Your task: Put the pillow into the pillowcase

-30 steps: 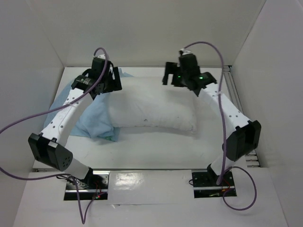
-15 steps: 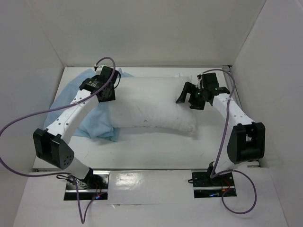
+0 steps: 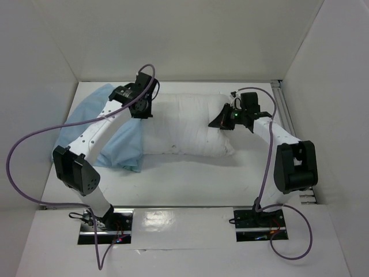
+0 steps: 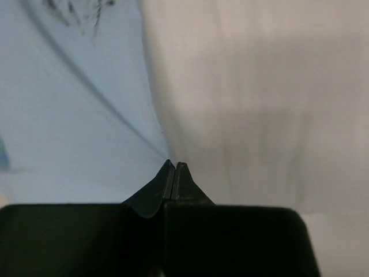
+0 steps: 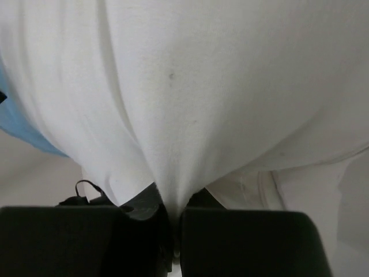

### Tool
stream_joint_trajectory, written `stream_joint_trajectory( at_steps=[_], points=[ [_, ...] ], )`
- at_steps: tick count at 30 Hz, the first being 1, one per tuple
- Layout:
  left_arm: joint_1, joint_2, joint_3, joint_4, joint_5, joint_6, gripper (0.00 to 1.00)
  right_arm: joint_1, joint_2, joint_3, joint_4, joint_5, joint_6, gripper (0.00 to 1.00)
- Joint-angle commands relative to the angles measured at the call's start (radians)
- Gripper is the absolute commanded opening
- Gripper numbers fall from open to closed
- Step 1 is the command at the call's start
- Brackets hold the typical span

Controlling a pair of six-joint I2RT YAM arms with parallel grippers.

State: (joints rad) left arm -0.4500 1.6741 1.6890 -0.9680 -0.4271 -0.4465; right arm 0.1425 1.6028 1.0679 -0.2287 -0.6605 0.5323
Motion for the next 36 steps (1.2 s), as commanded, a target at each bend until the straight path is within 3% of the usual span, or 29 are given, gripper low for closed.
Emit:
stream_joint_trajectory(
  at_steps=[1,4,6,9,13,20,26,30,31,32,33,35,36],
  points=[
    [-0.088,0.038,0.148,0.121,0.342,0.009,0.00,0.055,-0.052,0.139,0.141,-0.088,0.075,0.00],
    [-0.146,0.155,0.403,0.130,0.473,0.031,0.00,0.055,-0.087,0.309,0.098,-0.056,0.075,0.00],
    [-0.174,0.237,0.675,0.092,0.560,0.031,0.00,0.045,-0.113,0.444,0.034,-0.039,0.060,0.00],
    [-0.197,0.326,0.865,0.142,0.707,-0.021,0.00,0.057,-0.161,0.515,-0.018,-0.011,0.041,0.00],
    [-0.197,0.286,0.674,0.348,0.789,-0.118,0.00,0.153,-0.248,0.384,-0.027,0.035,0.051,0.00],
    [-0.164,0.360,0.615,0.322,0.696,-0.109,0.00,0.190,-0.431,-0.116,0.069,0.148,0.162,0.00],
    [-0.154,0.360,0.633,0.322,0.683,-0.089,0.00,0.148,-0.488,-0.197,0.012,0.242,0.115,0.00],
    [-0.154,0.297,0.633,0.261,0.631,-0.026,0.54,0.094,-0.404,-0.103,-0.069,0.231,0.035,0.03],
    [-0.154,0.245,0.599,0.249,0.607,-0.015,0.66,0.094,-0.386,-0.073,-0.095,0.222,0.012,0.15],
    [-0.154,0.211,0.574,0.238,0.544,-0.003,0.81,0.083,-0.371,-0.004,-0.156,0.222,-0.014,0.34],
    [-0.154,0.173,0.543,0.229,0.500,0.018,0.85,0.083,-0.357,0.036,-0.194,0.231,-0.069,0.76],
    [-0.145,0.083,0.412,0.229,0.408,0.028,0.88,0.083,-0.336,0.114,-0.304,0.298,-0.118,0.94],
    [-0.145,-0.013,0.358,0.229,0.295,0.037,0.86,0.083,-0.327,0.188,-0.342,0.329,-0.161,1.00]
  ],
)
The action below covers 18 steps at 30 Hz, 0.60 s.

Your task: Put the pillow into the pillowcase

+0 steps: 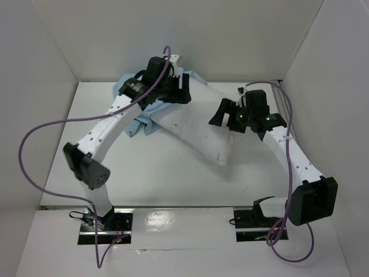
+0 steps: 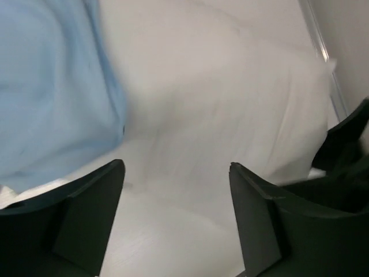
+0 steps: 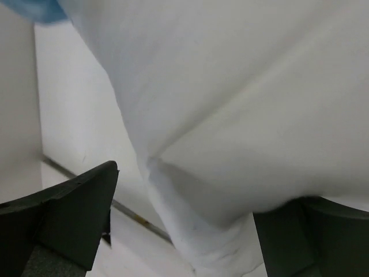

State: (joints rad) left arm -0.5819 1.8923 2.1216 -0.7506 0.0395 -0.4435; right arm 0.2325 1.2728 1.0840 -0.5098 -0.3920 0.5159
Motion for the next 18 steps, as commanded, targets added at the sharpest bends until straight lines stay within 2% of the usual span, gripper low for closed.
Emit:
stream_joint_trajectory(
  at_steps=[1,2,3,4,5,8,9,11,13,15,18],
  points=[
    [0.008,-0.283,-0.139,0.011,-0.228,0.025,0.82,-0.016,0.013,0.212,-0.099,0.127,-0.164,1.00],
    [0.020,-0.333,-0.284,0.026,-0.295,0.025,0.79,-0.016,0.013,0.287,-0.174,0.163,-0.184,1.00],
    [0.039,-0.379,-0.355,0.039,-0.312,0.014,0.77,-0.016,0.025,0.321,-0.206,0.197,-0.200,1.00],
    [0.077,-0.460,-0.426,0.060,-0.323,-0.010,0.67,-0.016,0.025,0.352,-0.234,0.255,-0.227,1.00],
    [0.092,-0.498,-0.565,0.077,-0.323,-0.021,0.65,-0.025,0.036,0.384,-0.263,0.281,-0.240,1.00],
    [0.122,-0.602,-0.748,0.141,-0.323,-0.102,0.62,-0.025,0.046,0.480,-0.335,0.384,-0.269,1.00],
    [0.132,-0.620,-0.860,0.169,-0.313,-0.133,0.62,-0.025,0.056,0.508,-0.335,0.407,-0.269,1.00],
    [0.132,-0.668,-0.995,0.258,-0.302,-0.164,0.69,-0.025,0.047,0.508,-0.323,0.474,-0.269,1.00],
    [0.132,-0.679,-1.063,0.301,-0.290,-0.225,0.76,-0.025,0.046,0.508,-0.283,0.510,-0.269,1.00],
    [0.132,-0.693,-1.164,0.388,-0.302,-0.262,0.79,-0.016,0.034,0.499,-0.237,0.510,-0.281,1.00],
    [0.132,-0.658,-1.252,0.467,-0.350,-0.316,0.82,0.022,0.011,0.462,-0.158,0.533,-0.290,0.93]
  ],
)
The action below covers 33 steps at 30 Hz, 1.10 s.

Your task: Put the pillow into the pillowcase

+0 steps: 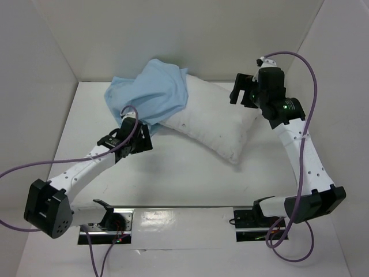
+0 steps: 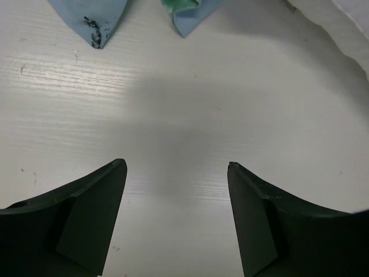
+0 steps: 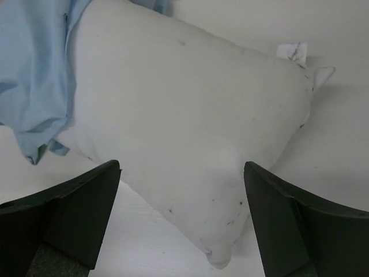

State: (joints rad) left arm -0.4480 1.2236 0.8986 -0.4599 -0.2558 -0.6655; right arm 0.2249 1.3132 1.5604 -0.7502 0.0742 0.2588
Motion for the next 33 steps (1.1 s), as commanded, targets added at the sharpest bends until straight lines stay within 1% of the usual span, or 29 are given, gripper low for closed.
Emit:
stream_joint_trajectory(
  at_steps=[1,3,4,5,6,7,8,9,11,14,15,18,21,22,23,25,26,27,28,29,30,31,32,33],
  points=[
    [-0.001,0.028,-0.049,0.234,-0.072,-0.106,0.84,0.040,-0.029,-0.001,0.083,0.094,0.018,0.95],
    [0.008,0.063,-0.091,0.314,-0.095,-0.106,0.88,0.040,0.046,0.062,0.023,-0.015,-0.039,0.97],
    [0.008,0.107,-0.102,0.405,-0.120,-0.092,0.88,0.053,0.111,0.126,-0.042,-0.031,-0.055,0.99],
    [0.008,0.132,-0.116,0.470,-0.120,-0.074,0.90,0.066,0.112,0.150,-0.070,-0.010,-0.070,0.99],
    [0.017,0.161,-0.131,0.531,-0.129,-0.054,0.90,0.086,0.150,0.159,-0.086,0.015,-0.070,0.99],
    [0.017,0.195,-0.132,0.564,-0.129,-0.054,0.91,0.128,0.159,0.159,-0.086,0.041,-0.084,0.99],
    [0.029,0.267,-0.132,0.596,-0.129,-0.039,0.93,0.148,0.159,0.159,-0.095,0.092,-0.084,0.99],
    [0.029,0.304,-0.092,0.596,-0.120,-0.039,0.93,0.162,0.170,0.159,-0.095,0.111,-0.093,0.99],
    [0.054,0.397,-0.064,0.607,-0.093,-0.049,0.93,0.182,0.179,0.150,-0.104,0.131,-0.093,0.99],
    [0.066,0.439,-0.052,0.656,-0.092,-0.049,0.91,0.182,0.179,0.141,-0.113,0.131,-0.093,0.99],
    [0.080,0.448,-0.052,0.697,-0.074,-0.058,0.90,0.182,0.179,0.141,-0.123,0.131,-0.093,0.99],
    [0.092,0.485,-0.052,0.753,-0.025,-0.043,0.88,0.182,0.189,0.132,-0.123,0.141,-0.093,0.99],
    [0.101,0.559,0.017,0.762,-0.003,-0.025,0.84,0.182,0.210,0.132,-0.133,0.141,-0.104,0.99],
    [0.101,0.559,0.028,0.762,0.010,-0.014,0.83,0.182,0.210,0.132,-0.144,0.128,-0.104,0.99],
    [0.101,0.586,0.039,0.762,0.022,-0.014,0.79,0.192,0.210,0.122,-0.144,0.128,-0.119,0.99],
    [0.101,0.597,0.057,0.762,0.032,-0.014,0.74,0.206,0.234,0.122,-0.167,0.079,-0.147,0.99],
    [0.101,0.608,0.066,0.762,0.032,-0.014,0.66,0.232,0.247,0.122,-0.188,0.066,-0.182,0.99],
    [0.101,0.608,0.066,0.762,0.032,-0.023,0.61,0.247,0.280,0.122,-0.217,0.052,-0.196,0.99],
    [0.101,0.608,0.066,0.762,0.032,-0.023,0.51,0.264,0.297,0.131,-0.274,0.068,-0.196,0.99],
    [0.101,0.594,0.057,0.762,0.032,-0.023,0.42,0.301,0.308,0.104,-0.287,0.087,-0.196,0.99],
    [0.101,0.582,0.057,0.776,0.032,-0.023,0.17,0.318,0.308,0.075,-0.287,0.102,-0.196,0.99],
    [0.101,0.582,0.057,0.776,0.041,-0.023,0.05,0.333,0.308,0.026,-0.276,0.116,-0.185,0.99],
    [0.101,0.582,0.066,0.759,0.041,-0.023,0.00,0.358,0.308,0.014,-0.276,0.130,-0.176,0.99],
    [0.101,0.582,0.075,0.745,0.052,-0.014,0.00,0.373,0.322,0.013,-0.276,0.145,-0.153,0.99]
  ],
)
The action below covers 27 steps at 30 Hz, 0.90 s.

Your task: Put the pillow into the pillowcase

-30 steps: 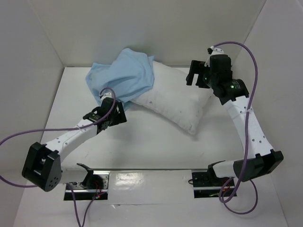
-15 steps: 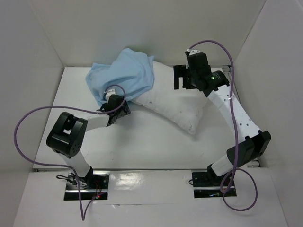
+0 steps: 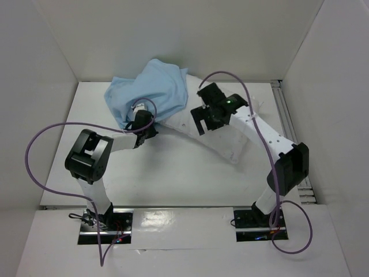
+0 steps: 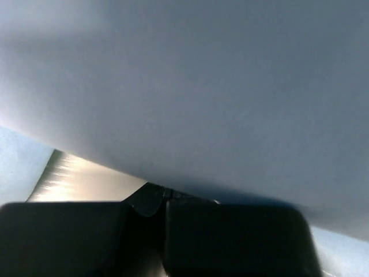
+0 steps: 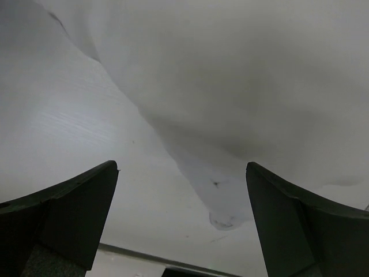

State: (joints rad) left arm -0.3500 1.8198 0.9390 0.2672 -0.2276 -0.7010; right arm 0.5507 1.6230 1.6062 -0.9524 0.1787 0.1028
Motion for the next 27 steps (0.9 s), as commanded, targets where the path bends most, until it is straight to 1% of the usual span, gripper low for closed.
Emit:
stream_joint_trajectory(
  at_steps=[1,4,7,8,9,10,11,12,14,15,16,17,18,19,20,21,22,23,24,25,27],
  points=[
    [0.003,-0.025,0.035,0.006,0.024,0.021,0.00,0.058,0.046,-0.032,-0.074,0.095,0.015,0.99],
    [0.003,-0.048,0.035,0.006,0.062,0.031,0.00,0.068,0.093,-0.023,-0.022,0.204,0.047,0.99],
    [0.003,-0.094,0.023,0.020,0.120,0.041,0.00,0.055,0.153,0.014,0.070,0.241,0.048,0.98],
    [0.003,-0.103,0.023,0.020,0.132,0.053,0.00,0.055,0.179,0.023,0.101,0.242,0.048,0.94],
    [0.003,-0.117,0.023,0.020,0.160,0.054,0.00,0.055,0.195,0.035,0.134,0.232,0.048,0.87],
    [0.003,-0.117,0.023,0.007,0.175,0.073,0.00,0.042,0.207,0.035,0.154,0.217,0.037,0.39],
    [0.003,-0.129,0.044,-0.006,0.206,0.074,0.00,0.029,0.233,0.053,0.171,0.188,0.037,0.05],
    [0.003,-0.129,0.053,-0.006,0.226,0.087,0.00,0.029,0.247,0.079,0.172,0.177,0.037,0.00],
    [0.003,-0.129,0.084,-0.023,0.281,0.096,0.00,0.018,0.267,0.144,0.172,0.153,0.037,0.00],
    [0.003,-0.129,0.128,-0.034,0.347,0.097,0.00,0.018,0.278,0.241,0.161,0.153,0.037,0.00],
    [0.003,-0.129,0.156,-0.034,0.388,0.065,0.00,0.002,0.278,0.309,0.161,0.131,0.037,0.00],
    [-0.009,-0.114,0.188,-0.034,0.430,0.046,0.00,-0.015,0.314,0.390,0.143,0.111,0.049,0.00],
    [-0.018,-0.105,0.264,-0.016,0.511,0.029,0.00,-0.032,0.337,0.595,0.100,0.094,0.058,0.00],
    [-0.030,-0.096,0.318,-0.016,0.546,0.018,0.00,-0.066,0.366,0.717,0.071,0.084,0.067,0.00],
    [-0.052,-0.073,0.374,-0.016,0.579,-0.009,0.00,-0.077,0.438,0.845,0.038,0.074,0.067,0.00],
    [-0.063,-0.064,0.489,-0.016,0.640,-0.018,0.00,-0.087,0.469,0.971,-0.010,0.074,0.067,0.00],
    [-0.072,-0.054,0.541,-0.016,0.657,-0.028,0.00,-0.097,0.483,1.123,-0.011,0.074,0.067,0.00],
    [-0.082,-0.054,0.579,-0.005,0.668,-0.053,0.00,-0.106,0.442,1.108,0.003,0.074,0.067,0.00],
    [-0.083,-0.044,0.625,0.045,0.681,-0.073,0.00,-0.106,0.395,1.036,0.082,0.074,0.067,0.00],
    [-0.083,-0.027,0.642,0.072,0.724,-0.096,0.00,-0.106,0.343,0.815,0.128,0.065,0.083,0.00],
    [-0.083,-0.007,0.643,0.119,0.770,-0.162,0.00,-0.092,0.255,0.631,0.171,0.038,0.119,0.00]
  ],
)
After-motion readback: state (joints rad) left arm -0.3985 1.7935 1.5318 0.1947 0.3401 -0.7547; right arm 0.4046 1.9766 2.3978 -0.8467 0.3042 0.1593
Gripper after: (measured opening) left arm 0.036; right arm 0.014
